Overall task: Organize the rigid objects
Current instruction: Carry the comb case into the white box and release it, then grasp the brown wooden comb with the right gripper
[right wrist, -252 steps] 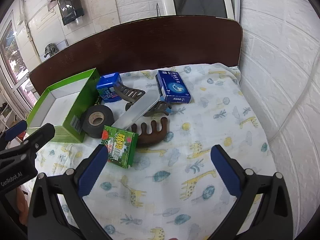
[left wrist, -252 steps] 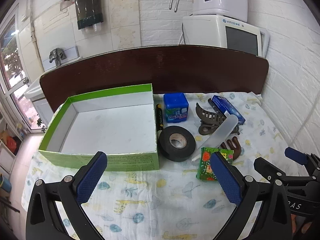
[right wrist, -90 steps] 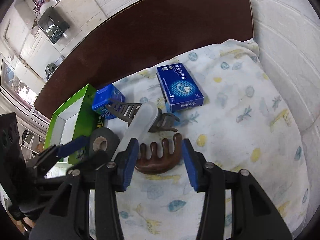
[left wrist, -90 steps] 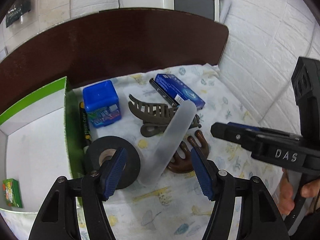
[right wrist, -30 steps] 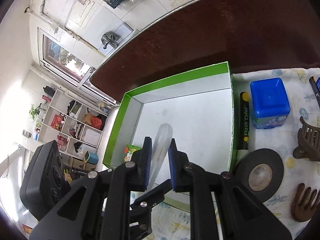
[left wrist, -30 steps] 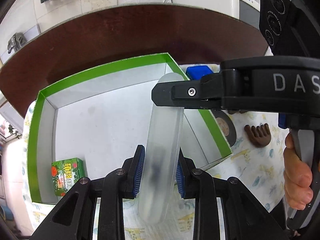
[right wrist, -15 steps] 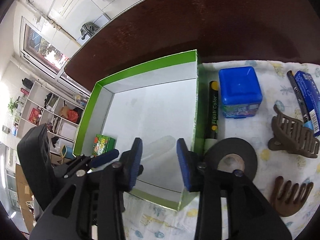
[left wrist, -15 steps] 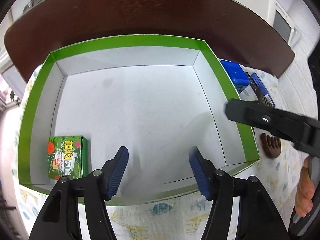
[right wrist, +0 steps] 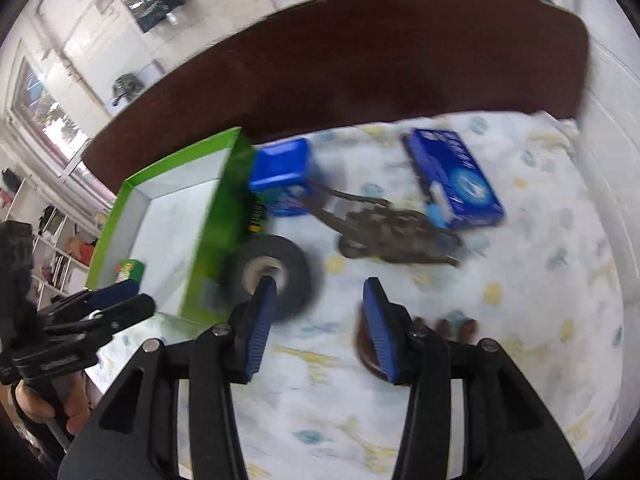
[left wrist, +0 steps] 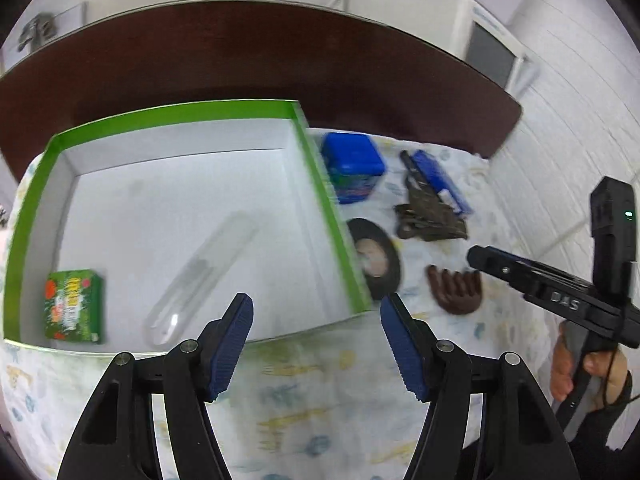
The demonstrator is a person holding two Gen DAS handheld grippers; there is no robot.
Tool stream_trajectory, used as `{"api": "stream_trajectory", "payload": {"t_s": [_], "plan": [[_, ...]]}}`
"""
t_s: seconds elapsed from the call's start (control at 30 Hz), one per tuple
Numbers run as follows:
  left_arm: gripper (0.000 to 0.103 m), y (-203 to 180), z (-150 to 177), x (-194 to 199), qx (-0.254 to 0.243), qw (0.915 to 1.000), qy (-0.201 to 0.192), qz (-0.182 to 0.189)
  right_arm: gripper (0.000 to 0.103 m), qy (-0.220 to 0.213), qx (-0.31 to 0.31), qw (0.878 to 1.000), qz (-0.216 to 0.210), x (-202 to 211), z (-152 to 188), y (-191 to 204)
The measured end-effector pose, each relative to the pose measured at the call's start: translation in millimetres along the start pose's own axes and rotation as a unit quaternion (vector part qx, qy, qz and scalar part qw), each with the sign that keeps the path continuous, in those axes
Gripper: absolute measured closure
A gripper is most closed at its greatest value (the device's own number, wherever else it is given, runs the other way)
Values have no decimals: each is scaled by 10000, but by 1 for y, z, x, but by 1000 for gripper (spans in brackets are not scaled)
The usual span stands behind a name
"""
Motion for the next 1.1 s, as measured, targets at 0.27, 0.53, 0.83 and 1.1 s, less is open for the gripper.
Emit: {"api": "stream_trajectory", "payload": {"t_s": [0.27, 0.53, 0.83, 1.1], "plan": [[61, -100, -2, -16, -474, 9976, 240, 438, 61, -29, -1021, 9943, 314, 23, 31, -80], [76, -121, 0, -55, -324, 9966, 726, 215, 84, 56, -982, 9950, 175, 11, 33, -85], [81, -133, 8, -90, -199, 9945, 1026, 84, 88, 219, -981, 9949, 11, 2, 33, -88], [87, -124, 6, -97, -41, 9937, 1119, 97, 88, 373, -841, 9957, 70, -9, 29, -84]]}}
Point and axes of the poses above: each gripper's, at about its wrist camera, not at the fingertips, and x roughly against the way its jaws point, y to its left, z to its underside, the point moved 6 cm from there along -x, roughly the way its jaws point, and after that the axes turned 14 degrees about -z, right-handed, at the moved point
